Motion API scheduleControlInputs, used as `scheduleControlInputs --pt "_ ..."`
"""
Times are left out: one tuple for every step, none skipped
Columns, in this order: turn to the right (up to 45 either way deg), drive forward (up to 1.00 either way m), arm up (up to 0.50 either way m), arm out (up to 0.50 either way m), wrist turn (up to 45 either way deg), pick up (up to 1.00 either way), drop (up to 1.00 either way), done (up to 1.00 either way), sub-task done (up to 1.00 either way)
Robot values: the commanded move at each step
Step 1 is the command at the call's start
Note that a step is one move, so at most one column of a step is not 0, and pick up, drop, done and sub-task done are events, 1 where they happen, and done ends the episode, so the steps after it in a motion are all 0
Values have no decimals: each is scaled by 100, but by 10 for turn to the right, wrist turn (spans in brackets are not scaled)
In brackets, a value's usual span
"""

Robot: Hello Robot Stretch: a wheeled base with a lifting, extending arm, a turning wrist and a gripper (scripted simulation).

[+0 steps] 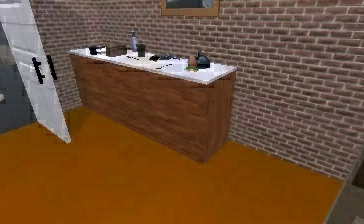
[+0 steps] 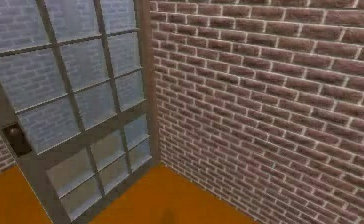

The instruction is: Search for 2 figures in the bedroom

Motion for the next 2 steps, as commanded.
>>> scheduleControlInputs --pt "-30 0 0 0 0 0 0 0 0" --pt "0 45 0 0 0 0 0 0 0"
